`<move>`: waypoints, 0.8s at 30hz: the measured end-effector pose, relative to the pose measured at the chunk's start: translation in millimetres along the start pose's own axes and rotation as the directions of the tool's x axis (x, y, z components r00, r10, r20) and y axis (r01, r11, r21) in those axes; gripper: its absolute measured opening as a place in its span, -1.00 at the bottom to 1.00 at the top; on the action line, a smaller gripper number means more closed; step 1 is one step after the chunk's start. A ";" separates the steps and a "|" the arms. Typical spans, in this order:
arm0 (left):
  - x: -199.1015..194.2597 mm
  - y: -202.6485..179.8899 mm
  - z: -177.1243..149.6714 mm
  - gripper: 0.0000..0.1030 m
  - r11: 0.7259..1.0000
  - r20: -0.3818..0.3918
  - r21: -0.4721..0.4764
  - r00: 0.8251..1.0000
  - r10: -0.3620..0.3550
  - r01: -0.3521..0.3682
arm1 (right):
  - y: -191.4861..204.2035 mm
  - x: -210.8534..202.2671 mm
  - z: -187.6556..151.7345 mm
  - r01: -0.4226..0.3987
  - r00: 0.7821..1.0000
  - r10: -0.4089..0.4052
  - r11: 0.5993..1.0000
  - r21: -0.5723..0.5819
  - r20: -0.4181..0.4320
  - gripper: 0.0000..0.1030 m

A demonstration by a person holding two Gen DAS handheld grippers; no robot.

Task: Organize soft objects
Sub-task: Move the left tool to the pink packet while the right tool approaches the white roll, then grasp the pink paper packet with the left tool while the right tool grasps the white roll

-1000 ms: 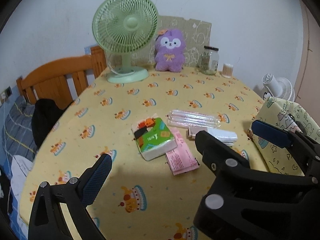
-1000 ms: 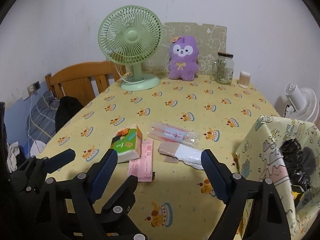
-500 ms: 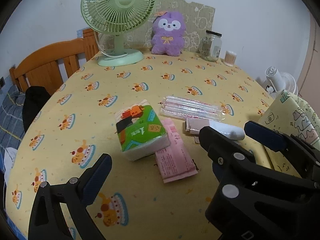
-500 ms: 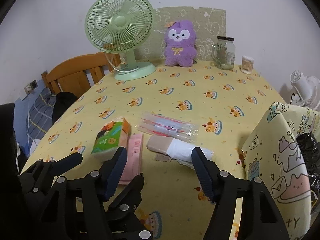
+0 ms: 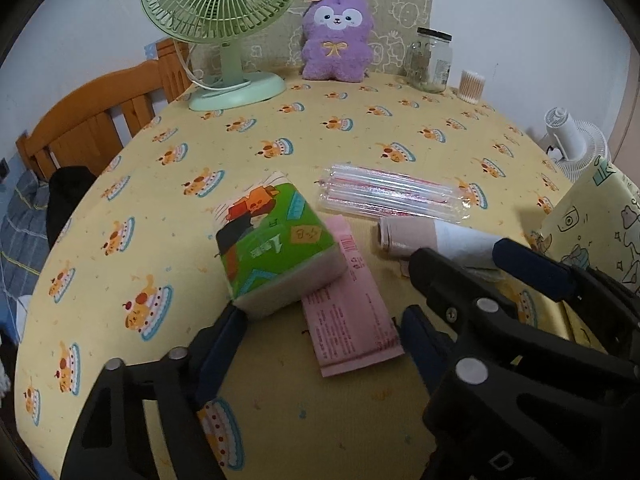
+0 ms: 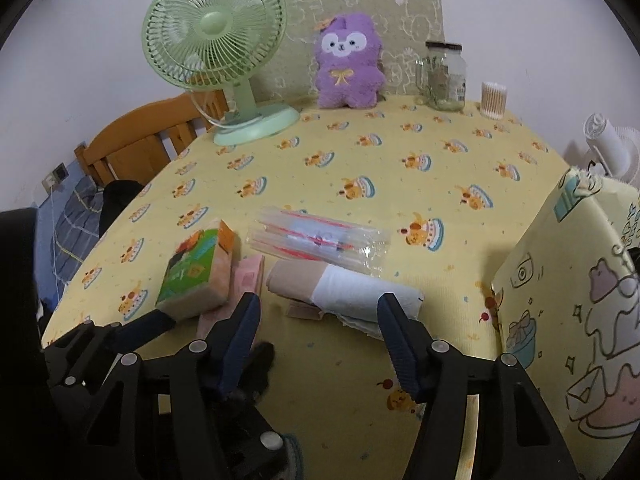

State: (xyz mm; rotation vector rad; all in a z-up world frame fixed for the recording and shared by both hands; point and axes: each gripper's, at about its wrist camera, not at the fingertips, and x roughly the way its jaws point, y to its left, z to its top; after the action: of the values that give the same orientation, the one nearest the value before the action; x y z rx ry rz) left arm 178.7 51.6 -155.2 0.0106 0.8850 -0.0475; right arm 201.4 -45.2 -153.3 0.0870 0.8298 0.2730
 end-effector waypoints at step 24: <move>1.9 19.2 4.4 0.17 1.000 0.018 0.001 1.000 -0.003 0.003 | -1.1 25.3 8.7 0.029 0.996 -0.028 1.000 0.004 -0.084 0.26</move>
State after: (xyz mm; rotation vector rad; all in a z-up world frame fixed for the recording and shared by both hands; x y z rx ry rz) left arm 184.1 70.6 -154.1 0.0096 0.8673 -0.0504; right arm 224.3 -39.2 -165.8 0.0693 0.9147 0.2488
